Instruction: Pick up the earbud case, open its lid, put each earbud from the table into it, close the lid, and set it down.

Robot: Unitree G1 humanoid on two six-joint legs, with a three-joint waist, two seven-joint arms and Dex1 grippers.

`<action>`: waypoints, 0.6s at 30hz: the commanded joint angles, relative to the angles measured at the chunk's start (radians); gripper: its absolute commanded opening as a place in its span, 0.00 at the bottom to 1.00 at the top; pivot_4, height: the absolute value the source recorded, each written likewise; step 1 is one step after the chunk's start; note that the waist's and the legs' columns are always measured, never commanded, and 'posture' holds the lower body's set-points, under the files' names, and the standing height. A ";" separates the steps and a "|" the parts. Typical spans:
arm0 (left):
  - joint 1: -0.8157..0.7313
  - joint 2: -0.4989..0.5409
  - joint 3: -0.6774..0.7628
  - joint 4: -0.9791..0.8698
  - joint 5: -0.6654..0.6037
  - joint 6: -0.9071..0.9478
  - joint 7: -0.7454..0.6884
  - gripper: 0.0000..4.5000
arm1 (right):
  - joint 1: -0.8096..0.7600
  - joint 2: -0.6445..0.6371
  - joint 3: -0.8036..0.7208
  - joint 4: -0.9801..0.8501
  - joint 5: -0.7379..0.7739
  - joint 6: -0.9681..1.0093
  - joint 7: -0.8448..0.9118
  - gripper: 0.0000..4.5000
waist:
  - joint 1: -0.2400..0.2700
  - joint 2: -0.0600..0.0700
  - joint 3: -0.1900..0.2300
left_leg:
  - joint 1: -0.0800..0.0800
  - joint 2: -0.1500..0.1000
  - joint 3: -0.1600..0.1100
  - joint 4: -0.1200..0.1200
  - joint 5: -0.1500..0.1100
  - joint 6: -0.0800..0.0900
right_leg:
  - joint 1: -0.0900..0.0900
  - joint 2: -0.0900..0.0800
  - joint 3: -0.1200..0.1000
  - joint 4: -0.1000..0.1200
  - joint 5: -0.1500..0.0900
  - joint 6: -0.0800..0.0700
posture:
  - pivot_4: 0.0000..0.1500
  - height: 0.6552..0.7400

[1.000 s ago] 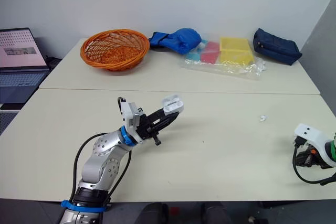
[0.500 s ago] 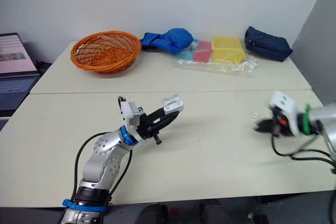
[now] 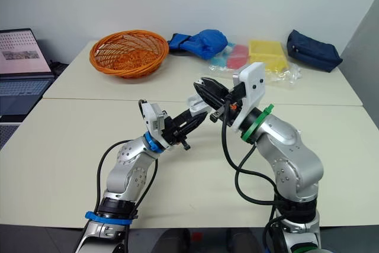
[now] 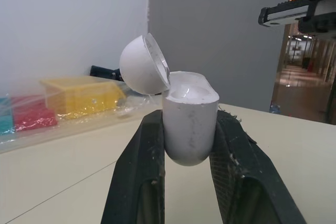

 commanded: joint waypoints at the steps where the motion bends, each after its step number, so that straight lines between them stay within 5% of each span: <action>1: -0.034 -0.008 0.009 -0.010 -0.011 -0.021 -0.001 0.17 | -0.019 0.023 0.043 -0.006 -0.008 -0.055 -0.035 0.10 | -0.001 0.000 0.000 | 0.000 0.000 0.000 0.000 0.000 0.000 | 0.000 0.001 0.000 0.000 0.000 0.000 | 1.00 1.00; 18: -0.058 -0.001 0.017 0.005 -0.020 -0.018 -0.015 0.17 | 0.082 -0.028 0.139 0.087 -0.092 -0.175 -0.052 0.10 | -0.003 0.000 0.000 | 0.001 0.001 0.000 -0.001 0.000 0.000 | 0.000 0.004 -0.001 0.002 -0.001 -0.002 | 1.00 1.00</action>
